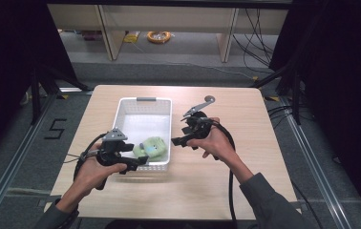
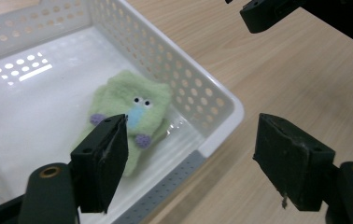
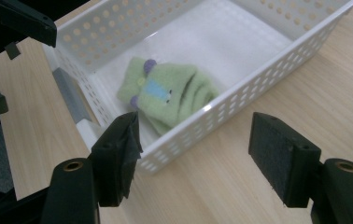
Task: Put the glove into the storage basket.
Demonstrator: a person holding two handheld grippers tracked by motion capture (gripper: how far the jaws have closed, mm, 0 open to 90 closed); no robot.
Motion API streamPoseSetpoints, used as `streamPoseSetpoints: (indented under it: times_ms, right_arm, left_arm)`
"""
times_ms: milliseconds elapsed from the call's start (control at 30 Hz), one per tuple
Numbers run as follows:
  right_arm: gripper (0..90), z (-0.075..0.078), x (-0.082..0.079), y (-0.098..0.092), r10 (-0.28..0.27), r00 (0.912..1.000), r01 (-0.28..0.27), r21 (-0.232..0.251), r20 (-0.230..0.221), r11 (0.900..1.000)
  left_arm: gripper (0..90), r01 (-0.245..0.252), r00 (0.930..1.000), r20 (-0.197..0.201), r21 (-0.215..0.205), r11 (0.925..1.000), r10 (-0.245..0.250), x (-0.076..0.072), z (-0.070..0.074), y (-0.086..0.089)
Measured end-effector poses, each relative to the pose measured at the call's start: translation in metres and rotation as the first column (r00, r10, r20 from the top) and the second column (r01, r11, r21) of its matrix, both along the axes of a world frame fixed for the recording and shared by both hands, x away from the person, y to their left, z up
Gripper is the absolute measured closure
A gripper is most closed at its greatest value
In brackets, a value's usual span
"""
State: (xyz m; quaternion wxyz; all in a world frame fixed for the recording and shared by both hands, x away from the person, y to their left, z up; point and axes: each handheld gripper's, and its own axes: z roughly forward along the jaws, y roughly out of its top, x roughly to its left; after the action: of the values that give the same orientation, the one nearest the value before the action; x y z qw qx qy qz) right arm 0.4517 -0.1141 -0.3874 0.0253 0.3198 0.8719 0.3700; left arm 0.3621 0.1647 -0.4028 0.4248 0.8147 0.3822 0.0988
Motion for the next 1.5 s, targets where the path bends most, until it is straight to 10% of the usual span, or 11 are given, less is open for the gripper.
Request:
streamPoseSetpoints:
  times_ms: [1100, 1500]
  right_arm:
    - [32.6, -0.044, -0.082, -0.075, -0.04, 0.9986, 0.037, 0.072, 0.034, 0.997]
    - [31.9, -0.068, -0.101, -0.084, -0.039, 0.9975, 0.036, 0.055, 0.058, 0.998]
  left_arm:
    - [21.1, 0.159, 0.9869, -0.015, -0.067, 0.985, -0.161, -0.066, -0.051, -0.046]
    - [19.3, 0.186, 0.9822, 0.028, -0.013, 0.9824, -0.186, -0.079, -0.07, -0.044]
